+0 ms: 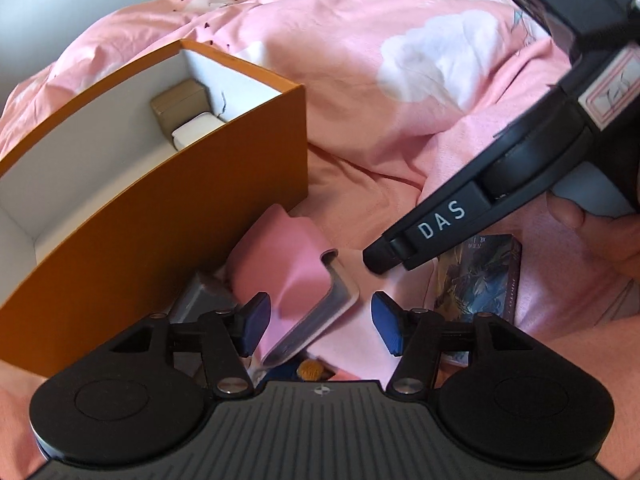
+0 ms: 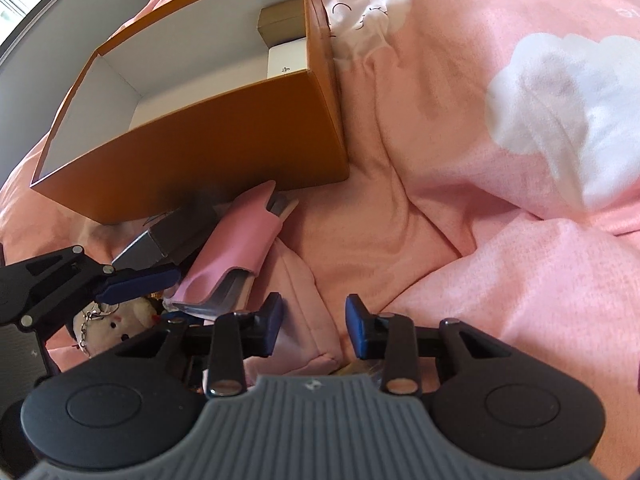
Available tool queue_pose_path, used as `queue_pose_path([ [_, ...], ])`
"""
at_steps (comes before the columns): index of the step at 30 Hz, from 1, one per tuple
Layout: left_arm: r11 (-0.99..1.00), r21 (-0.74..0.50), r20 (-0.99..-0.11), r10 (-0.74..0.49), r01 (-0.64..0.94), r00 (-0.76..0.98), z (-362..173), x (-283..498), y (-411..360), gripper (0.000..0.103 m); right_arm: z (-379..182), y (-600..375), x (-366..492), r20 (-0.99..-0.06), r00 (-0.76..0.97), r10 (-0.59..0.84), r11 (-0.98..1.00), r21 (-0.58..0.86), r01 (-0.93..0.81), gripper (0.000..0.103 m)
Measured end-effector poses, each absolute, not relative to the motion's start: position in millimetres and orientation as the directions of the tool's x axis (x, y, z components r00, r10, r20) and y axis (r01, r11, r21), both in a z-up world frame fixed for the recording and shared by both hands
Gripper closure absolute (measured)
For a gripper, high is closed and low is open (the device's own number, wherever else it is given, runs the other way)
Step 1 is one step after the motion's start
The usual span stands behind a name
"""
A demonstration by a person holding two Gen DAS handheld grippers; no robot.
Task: Organize objects
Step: 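Grasp the pink card wallet with the left tool and lift it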
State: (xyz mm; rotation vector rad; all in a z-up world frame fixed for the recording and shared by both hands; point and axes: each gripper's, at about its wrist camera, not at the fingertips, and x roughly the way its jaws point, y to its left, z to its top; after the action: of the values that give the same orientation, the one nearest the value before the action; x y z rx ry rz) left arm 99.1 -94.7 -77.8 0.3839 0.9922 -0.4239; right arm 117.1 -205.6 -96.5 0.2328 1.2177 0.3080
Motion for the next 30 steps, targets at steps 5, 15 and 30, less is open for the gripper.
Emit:
queue_pose_path([
  [5,0.816,0.241,-0.848,-0.086,0.526,0.523,-90.0,101.6,-113.3,0.035,-98.0,-208.4,121.6,-0.882,0.302,0.363,0.932,0.348,-0.104,0.066],
  [15,0.817,0.281,-0.826,-0.061,0.503,0.561,-77.1,86.7,-102.4,0.068,-106.3,-212.8,139.6,-0.869,0.237,0.434,0.901,0.420,-0.109,0.065],
  [30,0.807,0.354,-0.803,0.002,0.473,0.596,-75.9,73.7,-98.8,0.084,-111.0,-204.0,139.3,-0.843,0.184,0.505,0.863,0.491,-0.119,0.075],
])
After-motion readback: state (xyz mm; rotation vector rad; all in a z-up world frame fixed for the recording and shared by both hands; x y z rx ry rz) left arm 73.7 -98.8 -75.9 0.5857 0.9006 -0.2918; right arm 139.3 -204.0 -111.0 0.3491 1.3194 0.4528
